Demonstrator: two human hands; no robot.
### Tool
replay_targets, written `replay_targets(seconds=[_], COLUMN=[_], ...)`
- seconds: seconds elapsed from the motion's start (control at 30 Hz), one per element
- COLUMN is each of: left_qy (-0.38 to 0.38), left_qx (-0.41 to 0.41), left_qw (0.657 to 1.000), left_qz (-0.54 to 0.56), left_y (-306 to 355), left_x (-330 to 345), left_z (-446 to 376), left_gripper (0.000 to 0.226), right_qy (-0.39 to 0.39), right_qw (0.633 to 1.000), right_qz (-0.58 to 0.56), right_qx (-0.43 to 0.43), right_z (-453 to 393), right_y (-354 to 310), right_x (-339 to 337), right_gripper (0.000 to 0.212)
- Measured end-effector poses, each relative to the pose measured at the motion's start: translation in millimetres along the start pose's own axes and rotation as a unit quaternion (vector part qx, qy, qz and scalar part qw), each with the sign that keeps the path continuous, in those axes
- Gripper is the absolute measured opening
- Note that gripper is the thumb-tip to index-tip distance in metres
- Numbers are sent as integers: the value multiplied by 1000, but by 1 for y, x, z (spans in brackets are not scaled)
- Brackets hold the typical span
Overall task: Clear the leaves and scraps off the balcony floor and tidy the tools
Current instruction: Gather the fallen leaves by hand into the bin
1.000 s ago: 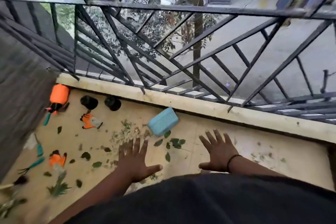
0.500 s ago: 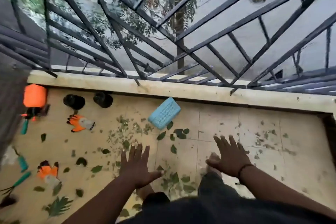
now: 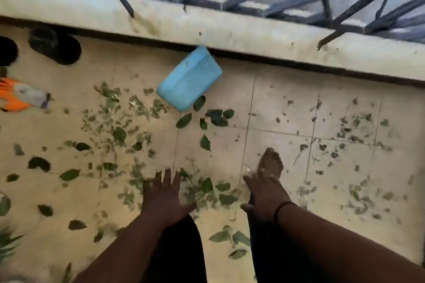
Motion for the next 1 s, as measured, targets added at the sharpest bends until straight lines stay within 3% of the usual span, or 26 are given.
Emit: replay_targets(seconds=[0.17,0.37,0.57,0.77,0.9,1.0], left_qy=[-14,20,67,7,-16,-23], left_qx=[19,37,71,89,77,79], left_qw=[999,997,971,885,785,729], left_qz=[30,69,218,457,614,680], left_y=[23,50,61,64,59,61], left_x=[8,-16,-52,-79,-86,-90], left_z=[-98,-167,-199,-227,-242,-247], left_gripper=[105,97,82,45,33,29], right_qy=[25,91,149,219,224,213], right_qw=[999,995,986,973,972,975], right_qz=[38,-24,-61,-76,-69,-62], right_qx=[20,39,42,8,-17,-18], right_z=[-95,-171,-217,-258,-284,-298], right_y=[23,45,45,38,31,27], right_x=[-16,-66,-112,-133,-143,-143], right_gripper=[85,71,48,31,37,46])
Point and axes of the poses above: each hand's wrist, its own z-axis away from the middle knuckle, its own x-axis out of the palm, y = z × x, the point moved 1 cm from there along -z, towards the middle knuckle, and after that the axes turned 14 degrees about -y, right-handed, at the moved point
